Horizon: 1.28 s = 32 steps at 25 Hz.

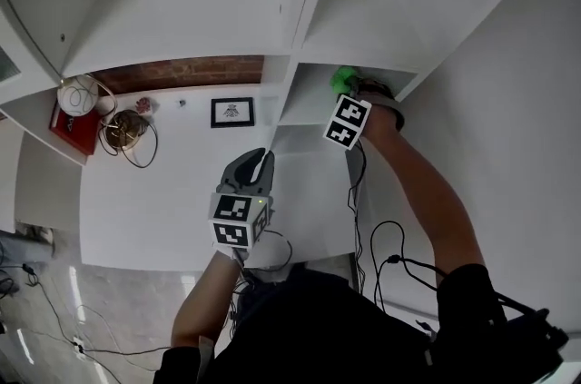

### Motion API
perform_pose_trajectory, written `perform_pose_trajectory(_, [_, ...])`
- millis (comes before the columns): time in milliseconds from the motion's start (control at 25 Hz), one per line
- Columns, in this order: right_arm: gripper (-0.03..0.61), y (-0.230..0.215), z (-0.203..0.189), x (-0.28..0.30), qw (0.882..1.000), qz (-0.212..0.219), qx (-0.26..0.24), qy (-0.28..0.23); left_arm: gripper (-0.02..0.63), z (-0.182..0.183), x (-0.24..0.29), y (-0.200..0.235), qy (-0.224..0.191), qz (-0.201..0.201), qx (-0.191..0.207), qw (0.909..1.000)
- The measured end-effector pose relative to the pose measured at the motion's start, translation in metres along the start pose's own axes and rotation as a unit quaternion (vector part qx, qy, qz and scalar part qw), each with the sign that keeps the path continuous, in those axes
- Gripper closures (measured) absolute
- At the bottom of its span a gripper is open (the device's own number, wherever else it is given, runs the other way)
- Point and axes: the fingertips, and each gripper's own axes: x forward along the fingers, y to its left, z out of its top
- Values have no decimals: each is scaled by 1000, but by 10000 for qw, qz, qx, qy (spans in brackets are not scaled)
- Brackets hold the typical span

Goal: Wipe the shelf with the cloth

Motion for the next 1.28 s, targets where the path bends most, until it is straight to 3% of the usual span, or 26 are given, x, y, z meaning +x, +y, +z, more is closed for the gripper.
perform_pose_trajectory(280, [488,-18,-3,54,9933,-34,-757,873,568,-20,-30,56,49,655,-351,9972])
perform_pose_trajectory(520, [488,-18,-14,68,9855,60,-1072,1311,568,-18,-44,74,-12,867,-413,9954])
perform_pose_trajectory(1280, [488,33,-41,18,9779,605,-1144,1644,568,-12,-14,29,140,241,-141,9995])
